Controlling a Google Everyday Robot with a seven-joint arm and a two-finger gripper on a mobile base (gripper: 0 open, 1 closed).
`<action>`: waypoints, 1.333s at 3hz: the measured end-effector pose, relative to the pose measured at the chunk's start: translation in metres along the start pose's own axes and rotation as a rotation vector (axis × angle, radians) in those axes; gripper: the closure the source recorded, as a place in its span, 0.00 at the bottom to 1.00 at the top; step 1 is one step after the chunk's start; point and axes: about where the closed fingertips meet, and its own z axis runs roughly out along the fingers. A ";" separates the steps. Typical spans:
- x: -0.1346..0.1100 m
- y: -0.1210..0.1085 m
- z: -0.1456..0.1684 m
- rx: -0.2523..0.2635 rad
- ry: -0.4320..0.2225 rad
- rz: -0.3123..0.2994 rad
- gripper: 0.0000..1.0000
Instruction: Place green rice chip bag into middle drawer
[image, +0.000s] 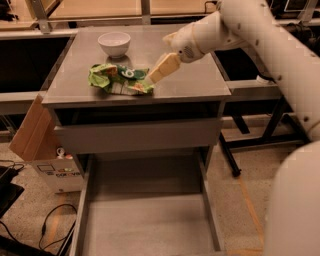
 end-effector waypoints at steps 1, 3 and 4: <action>-0.030 -0.008 0.038 -0.029 -0.032 -0.021 0.00; -0.031 0.001 0.142 -0.113 0.099 0.002 0.23; -0.026 0.007 0.164 -0.145 0.116 0.018 0.46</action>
Offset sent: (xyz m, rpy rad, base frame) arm 0.0563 0.1416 -0.0304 -0.1199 0.0568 0.0768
